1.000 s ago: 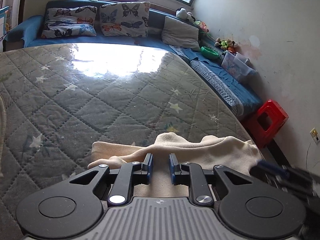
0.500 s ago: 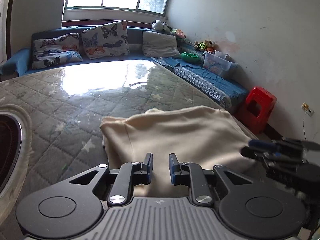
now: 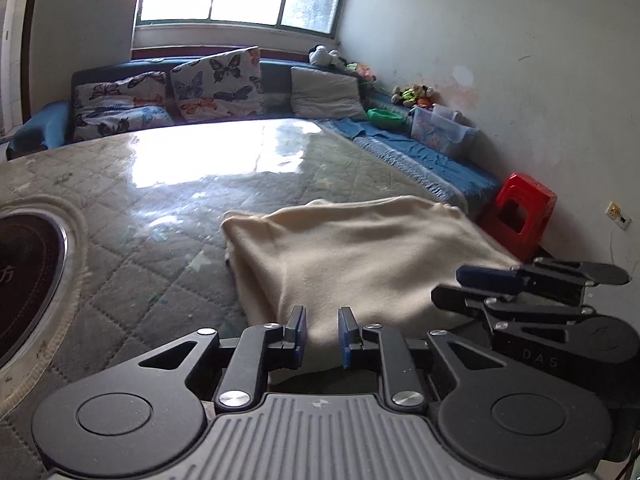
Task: Fold clothes
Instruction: 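Open both tools and release the folded shirt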
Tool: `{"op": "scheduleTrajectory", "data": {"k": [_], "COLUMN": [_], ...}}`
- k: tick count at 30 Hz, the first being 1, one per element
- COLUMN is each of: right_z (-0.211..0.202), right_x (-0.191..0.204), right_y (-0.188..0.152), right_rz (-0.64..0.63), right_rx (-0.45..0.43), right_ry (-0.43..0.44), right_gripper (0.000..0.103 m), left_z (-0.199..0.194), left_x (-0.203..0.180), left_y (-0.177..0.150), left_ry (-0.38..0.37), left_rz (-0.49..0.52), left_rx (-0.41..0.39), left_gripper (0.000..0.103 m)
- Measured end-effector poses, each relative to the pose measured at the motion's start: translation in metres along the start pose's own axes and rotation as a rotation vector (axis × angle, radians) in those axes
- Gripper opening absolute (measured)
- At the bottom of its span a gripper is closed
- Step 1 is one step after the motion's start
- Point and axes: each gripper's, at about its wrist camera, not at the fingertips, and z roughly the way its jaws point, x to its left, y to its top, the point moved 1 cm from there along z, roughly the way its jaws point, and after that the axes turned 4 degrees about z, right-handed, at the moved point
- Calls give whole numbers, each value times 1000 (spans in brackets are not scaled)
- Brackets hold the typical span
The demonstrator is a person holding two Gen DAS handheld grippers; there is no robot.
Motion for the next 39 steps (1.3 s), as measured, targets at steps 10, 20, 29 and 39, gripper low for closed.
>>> {"op": "scheduleTrajectory", "data": {"k": [10,20,29,39], "right_z": [23,23,8,-2], "right_x": [37,59,54,48], "right_y": [-3,-4,-11,-27], "right_rz": [-41,-60,36,101], "right_rx": [20,26,21,57], "right_ry": [24,35,1,-43], "right_gripper": [31,41,64,86], "left_z": [-7,-27,-40,-50], "left_x": [10,25,41,38], "left_y": [-11,-19,-35,-48], "left_ry": [4,43,85,98], "left_rz": [-23,-50,-73,-68], "left_rx": [0,33,65,71], "left_gripper": [22,37,56,83]}}
